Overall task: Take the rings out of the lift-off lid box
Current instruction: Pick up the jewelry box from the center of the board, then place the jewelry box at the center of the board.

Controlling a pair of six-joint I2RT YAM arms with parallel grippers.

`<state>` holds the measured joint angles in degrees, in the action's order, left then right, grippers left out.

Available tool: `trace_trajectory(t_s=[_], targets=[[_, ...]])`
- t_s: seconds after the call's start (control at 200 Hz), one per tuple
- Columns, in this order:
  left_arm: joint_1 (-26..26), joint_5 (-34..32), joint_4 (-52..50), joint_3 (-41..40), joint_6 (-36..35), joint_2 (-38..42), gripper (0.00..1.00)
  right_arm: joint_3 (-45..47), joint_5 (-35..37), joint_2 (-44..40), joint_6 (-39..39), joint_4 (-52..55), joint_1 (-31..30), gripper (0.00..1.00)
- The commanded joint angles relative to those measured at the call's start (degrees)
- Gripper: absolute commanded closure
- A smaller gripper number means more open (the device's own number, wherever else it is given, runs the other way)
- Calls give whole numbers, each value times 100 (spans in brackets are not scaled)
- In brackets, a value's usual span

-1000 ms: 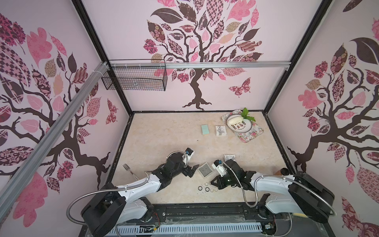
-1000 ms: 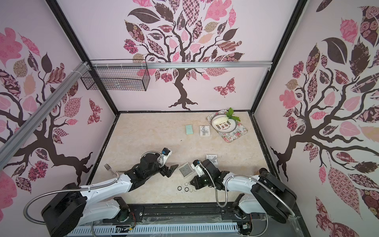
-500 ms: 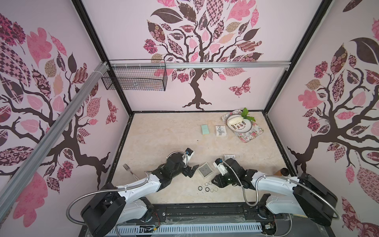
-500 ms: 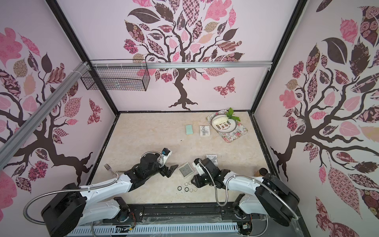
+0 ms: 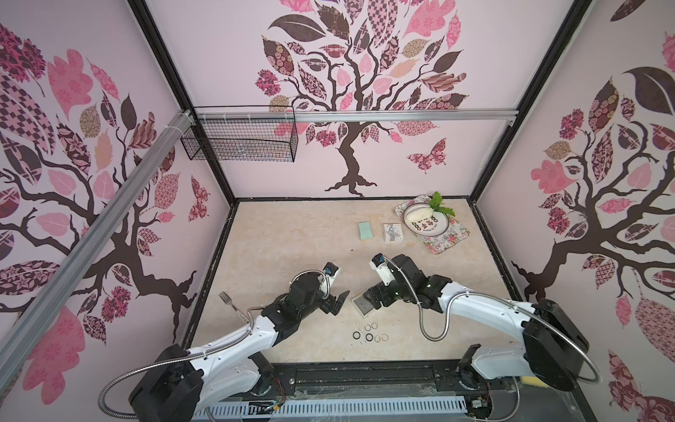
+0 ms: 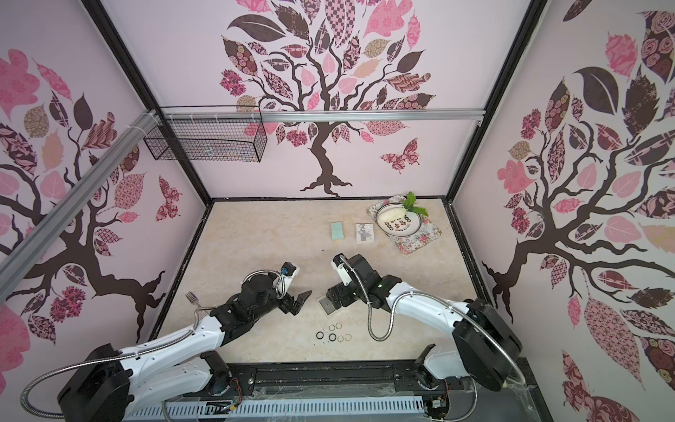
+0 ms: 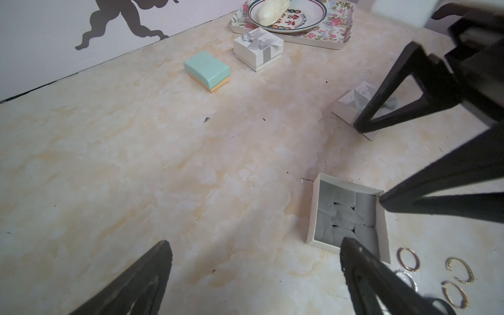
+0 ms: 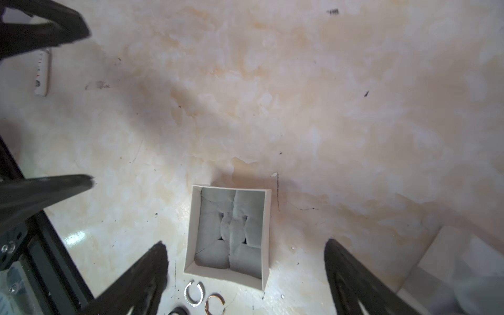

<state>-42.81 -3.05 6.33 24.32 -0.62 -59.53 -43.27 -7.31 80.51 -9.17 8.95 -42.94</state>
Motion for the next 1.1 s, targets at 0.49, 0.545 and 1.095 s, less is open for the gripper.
trace_trajectory(t_s=[0.49, 0.545, 1.095], targets=[[0, -127, -141, -217, -96, 218, 2, -506, 335, 1245, -176, 168, 21, 80], [0, -135, -140, -217, -99, 211, 2, -560, 336, 1265, -194, 192, 16, 87], [7, -20, 104, -52, -40, -206, 2, -1038, 1903, 1491, -1391, -25, 507, 100]])
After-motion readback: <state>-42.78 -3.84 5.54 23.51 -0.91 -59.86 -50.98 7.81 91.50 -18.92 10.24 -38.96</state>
